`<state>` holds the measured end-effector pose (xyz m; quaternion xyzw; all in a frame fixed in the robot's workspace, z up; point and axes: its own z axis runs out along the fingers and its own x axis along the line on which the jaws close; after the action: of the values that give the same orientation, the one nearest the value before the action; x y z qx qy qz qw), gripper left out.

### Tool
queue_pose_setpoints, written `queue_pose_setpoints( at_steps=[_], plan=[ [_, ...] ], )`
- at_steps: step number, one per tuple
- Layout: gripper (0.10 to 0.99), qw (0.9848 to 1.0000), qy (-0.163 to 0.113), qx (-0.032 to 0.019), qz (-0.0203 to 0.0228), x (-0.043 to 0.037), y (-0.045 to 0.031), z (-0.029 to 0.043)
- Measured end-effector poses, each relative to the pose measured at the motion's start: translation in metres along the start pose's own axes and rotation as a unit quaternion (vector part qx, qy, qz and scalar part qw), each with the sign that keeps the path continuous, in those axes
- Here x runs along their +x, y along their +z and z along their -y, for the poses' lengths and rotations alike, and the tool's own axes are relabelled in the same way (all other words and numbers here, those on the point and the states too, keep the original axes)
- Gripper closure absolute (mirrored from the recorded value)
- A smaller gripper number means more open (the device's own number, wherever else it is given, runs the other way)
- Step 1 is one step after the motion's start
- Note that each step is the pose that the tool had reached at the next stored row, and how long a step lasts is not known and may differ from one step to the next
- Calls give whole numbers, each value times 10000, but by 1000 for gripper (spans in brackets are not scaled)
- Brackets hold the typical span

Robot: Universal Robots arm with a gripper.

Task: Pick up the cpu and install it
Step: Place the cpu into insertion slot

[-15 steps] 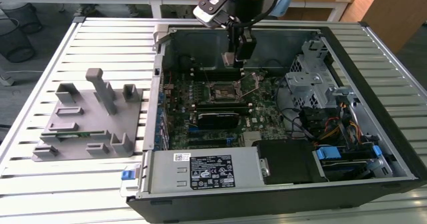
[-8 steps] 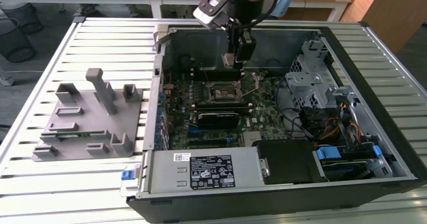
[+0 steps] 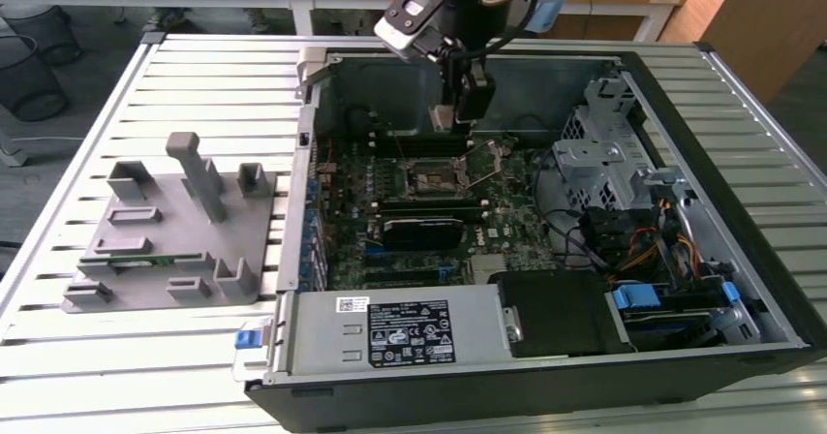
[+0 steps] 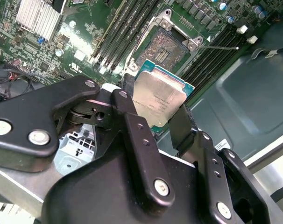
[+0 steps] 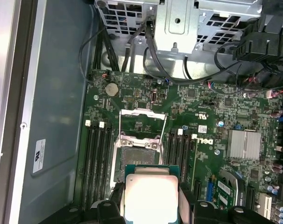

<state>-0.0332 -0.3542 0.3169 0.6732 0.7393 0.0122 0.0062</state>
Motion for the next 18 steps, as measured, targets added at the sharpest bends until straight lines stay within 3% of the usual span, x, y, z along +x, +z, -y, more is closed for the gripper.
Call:
queue_pose_setpoints(
  at_steps=[18],
  plan=[
    [545,10000,0,0,-1,0,65,2]
  ],
)
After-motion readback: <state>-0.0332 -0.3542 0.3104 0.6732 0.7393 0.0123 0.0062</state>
